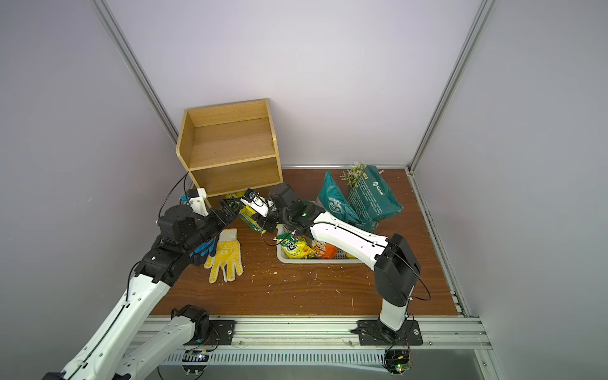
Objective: Take down the fertilizer bag from the shelf
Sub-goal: Place the fertilizer bag in the storage box.
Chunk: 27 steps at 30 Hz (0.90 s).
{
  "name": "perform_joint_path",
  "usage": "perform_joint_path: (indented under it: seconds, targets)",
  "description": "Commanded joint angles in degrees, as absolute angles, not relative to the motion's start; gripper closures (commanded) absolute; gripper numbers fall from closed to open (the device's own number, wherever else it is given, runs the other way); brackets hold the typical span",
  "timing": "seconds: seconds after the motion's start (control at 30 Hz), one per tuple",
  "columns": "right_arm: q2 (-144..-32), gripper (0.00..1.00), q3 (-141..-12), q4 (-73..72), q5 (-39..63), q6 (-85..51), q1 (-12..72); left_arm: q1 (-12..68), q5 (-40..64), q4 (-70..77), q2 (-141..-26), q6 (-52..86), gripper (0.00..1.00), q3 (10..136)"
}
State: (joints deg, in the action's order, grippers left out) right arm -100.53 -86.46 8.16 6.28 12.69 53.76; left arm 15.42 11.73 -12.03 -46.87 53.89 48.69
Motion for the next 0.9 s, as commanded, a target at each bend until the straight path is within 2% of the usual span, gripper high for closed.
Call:
perform_joint_path:
  seconds: [0.0, 0.2, 0.33, 0.53, 0.87]
  targets:
    - [-96.16, 1.00, -86.82, 8.28, -1.86, 11.59, 54.04, 15.64, 6.03, -9.30, -47.14, 49.32, 0.00, 50.34]
    - [-92.10, 1.00, -87.65, 18.16, -16.11, 9.56, 53.75, 15.65, 7.20, -7.73, -47.64, 51.13, 0.00, 42.68]
    - [-86.76, 1.00, -81.31, 15.86, -22.62, 6.43, 53.79, 15.72, 8.05, -5.05, -46.86, 53.52, 0.00, 38.54]
    - [-82.90, 1.00, -76.07, 11.33, -29.73, 5.54, 53.72, 15.70, 6.72, -5.80, -48.37, 50.56, 0.00, 40.35]
    - [-95.28, 1.00, -77.78, 18.28, -11.14, 3.16, 48.17, 15.65, 6.13, -7.20, -49.85, 50.17, 0.00, 40.00]
